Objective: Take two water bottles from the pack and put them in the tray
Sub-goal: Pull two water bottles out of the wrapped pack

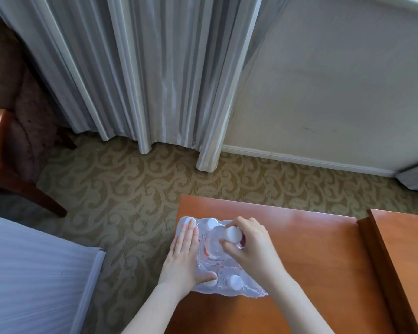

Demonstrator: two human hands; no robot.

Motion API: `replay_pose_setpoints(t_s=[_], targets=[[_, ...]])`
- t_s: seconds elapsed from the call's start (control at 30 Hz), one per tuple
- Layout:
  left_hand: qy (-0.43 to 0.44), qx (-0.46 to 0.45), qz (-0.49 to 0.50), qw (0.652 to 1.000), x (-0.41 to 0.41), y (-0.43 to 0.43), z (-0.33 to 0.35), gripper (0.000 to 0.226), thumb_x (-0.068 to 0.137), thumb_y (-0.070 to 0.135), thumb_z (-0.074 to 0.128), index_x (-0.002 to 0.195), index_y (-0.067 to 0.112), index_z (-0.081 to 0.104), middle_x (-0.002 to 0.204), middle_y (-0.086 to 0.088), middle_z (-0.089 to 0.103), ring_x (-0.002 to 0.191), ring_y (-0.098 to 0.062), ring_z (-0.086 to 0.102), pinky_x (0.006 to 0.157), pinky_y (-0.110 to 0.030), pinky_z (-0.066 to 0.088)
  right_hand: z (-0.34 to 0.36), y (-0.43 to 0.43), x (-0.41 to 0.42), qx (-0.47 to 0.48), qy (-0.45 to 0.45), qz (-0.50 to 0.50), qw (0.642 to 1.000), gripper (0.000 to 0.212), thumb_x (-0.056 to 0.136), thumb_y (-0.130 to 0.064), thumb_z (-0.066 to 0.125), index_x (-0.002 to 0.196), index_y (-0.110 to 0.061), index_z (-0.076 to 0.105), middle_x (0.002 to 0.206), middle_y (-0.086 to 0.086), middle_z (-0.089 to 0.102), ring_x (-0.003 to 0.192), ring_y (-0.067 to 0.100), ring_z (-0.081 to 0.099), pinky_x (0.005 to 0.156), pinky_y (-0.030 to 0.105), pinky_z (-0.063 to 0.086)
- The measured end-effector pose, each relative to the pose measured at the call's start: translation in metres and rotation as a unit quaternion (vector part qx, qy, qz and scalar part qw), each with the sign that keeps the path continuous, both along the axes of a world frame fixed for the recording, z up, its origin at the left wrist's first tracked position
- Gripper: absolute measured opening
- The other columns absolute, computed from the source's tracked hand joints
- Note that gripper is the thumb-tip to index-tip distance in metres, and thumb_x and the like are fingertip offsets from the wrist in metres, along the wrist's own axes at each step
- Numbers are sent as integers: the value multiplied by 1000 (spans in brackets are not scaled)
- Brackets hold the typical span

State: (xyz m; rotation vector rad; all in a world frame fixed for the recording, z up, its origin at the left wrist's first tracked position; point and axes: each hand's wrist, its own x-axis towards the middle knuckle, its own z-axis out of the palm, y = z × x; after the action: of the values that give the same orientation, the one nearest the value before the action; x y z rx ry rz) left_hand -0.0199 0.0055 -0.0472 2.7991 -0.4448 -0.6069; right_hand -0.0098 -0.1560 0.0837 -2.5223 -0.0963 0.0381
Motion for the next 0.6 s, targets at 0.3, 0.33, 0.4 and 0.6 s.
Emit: replay_pose_setpoints(t_s=[0.3,0.33,0.4,0.6], targets=[[102,-216,55,969,9,-5,51,123,55,88,49,143,39,-21,158,14,-23,146,-8,-18,122,-40,4,64,-14,0,48,-15,-61,997,24,73,-27,72,67,-13,52,56,-11,43,60,7,41,55,17,31],[117,-277,71,951,10,-8,66,121,51,86,55,142,49,-15,159,21,-12,147,-4,-6,122,-38,13,65,-14,1,40,-10,-53,998,25,74,-27,71,67,-13,52,56,-10,43,59,8,40,55,17,29],[114,-371,99,916,13,-16,96,113,51,77,69,137,62,-3,153,33,16,142,6,16,115,-29,29,68,-11,1,28,-3,-41,999,27,74,-27,71,62,-24,48,56,-13,41,59,5,40,55,16,28],[29,-442,76,893,29,-37,150,46,69,24,75,97,56,55,96,32,63,94,16,56,76,-6,45,77,-1,2,35,-1,-3,999,19,70,-29,68,74,-15,55,66,-2,52,66,13,44,60,21,32]])
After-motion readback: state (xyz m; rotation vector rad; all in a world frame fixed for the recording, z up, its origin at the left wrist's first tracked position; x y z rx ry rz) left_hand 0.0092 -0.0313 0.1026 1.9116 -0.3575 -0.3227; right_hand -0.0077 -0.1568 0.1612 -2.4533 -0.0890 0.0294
